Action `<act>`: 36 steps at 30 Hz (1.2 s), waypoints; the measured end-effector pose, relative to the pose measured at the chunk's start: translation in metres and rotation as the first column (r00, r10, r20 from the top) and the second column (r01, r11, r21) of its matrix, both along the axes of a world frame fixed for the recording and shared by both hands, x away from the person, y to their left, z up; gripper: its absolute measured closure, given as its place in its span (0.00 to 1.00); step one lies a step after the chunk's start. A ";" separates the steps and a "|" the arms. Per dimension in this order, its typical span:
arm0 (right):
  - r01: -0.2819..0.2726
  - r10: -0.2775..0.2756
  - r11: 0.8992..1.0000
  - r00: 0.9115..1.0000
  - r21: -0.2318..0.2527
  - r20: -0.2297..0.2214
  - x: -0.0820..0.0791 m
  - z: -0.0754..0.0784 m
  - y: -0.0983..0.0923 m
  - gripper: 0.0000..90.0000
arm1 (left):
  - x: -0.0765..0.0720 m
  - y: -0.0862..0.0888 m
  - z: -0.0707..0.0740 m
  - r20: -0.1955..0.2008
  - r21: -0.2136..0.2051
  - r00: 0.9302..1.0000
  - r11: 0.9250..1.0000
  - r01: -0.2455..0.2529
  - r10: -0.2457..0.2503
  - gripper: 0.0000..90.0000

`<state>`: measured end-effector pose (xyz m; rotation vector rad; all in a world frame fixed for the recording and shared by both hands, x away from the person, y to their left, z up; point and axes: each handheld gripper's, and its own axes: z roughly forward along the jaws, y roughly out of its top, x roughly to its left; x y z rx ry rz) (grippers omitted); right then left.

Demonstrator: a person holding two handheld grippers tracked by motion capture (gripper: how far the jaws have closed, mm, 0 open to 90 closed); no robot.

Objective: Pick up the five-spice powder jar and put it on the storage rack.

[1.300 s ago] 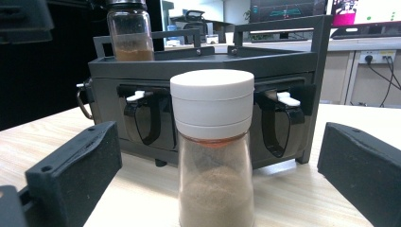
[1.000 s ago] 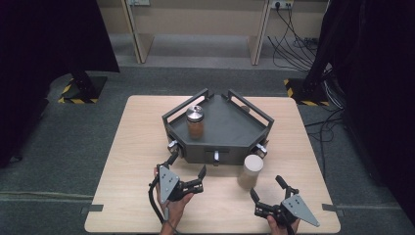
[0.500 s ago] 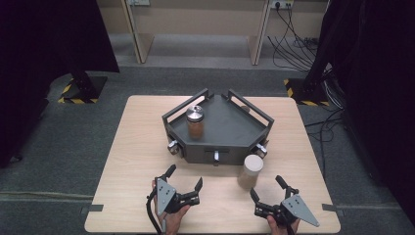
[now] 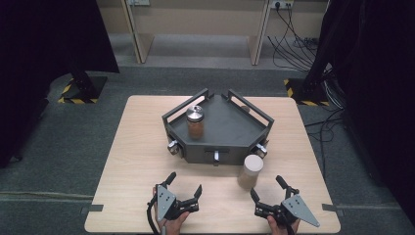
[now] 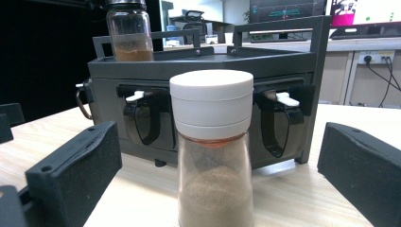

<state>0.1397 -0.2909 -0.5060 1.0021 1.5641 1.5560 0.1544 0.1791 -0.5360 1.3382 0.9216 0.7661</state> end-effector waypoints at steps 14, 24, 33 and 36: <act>-0.003 0.003 1.000 1.000 0.002 -0.001 0.000 0.000 0.000 0.01 | -0.003 0.000 -0.004 0.009 0.018 1.000 1.000 0.003 -0.003 0.00; -0.013 0.013 1.000 1.000 0.009 -0.007 0.003 -0.001 -0.002 0.01 | -0.004 -0.004 -0.003 0.020 0.045 1.000 0.999 -0.006 0.005 0.00; -0.009 0.010 1.000 1.000 0.015 -0.008 0.002 -0.002 -0.002 0.01 | -0.005 -0.005 -0.003 0.022 0.051 1.000 0.999 -0.011 0.010 0.00; -0.009 0.009 1.000 1.000 0.016 -0.009 0.003 -0.002 -0.002 0.01 | -0.005 -0.005 -0.003 0.023 0.051 1.000 0.999 -0.010 0.009 0.00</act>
